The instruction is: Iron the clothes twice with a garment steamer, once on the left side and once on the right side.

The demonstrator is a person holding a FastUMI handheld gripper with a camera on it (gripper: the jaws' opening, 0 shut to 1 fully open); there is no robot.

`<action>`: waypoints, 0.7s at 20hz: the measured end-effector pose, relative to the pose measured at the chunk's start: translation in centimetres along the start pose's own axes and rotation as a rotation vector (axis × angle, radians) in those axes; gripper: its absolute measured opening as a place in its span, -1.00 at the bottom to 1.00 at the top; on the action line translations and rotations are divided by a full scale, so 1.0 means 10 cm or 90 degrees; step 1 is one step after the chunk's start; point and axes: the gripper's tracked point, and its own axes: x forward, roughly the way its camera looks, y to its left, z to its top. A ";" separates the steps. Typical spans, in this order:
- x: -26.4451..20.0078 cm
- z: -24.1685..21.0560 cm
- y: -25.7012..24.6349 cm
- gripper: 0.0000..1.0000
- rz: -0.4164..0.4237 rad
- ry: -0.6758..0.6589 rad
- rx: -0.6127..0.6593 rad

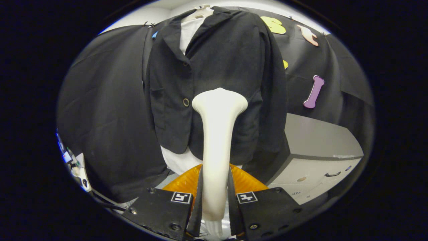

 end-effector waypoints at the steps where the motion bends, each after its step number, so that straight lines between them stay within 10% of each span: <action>1: 0.01 -0.06 0.02 -0.28 0.001 0.007 0.000; 14: 0.02 -0.39 0.02 -0.28 0.000 0.074 0.011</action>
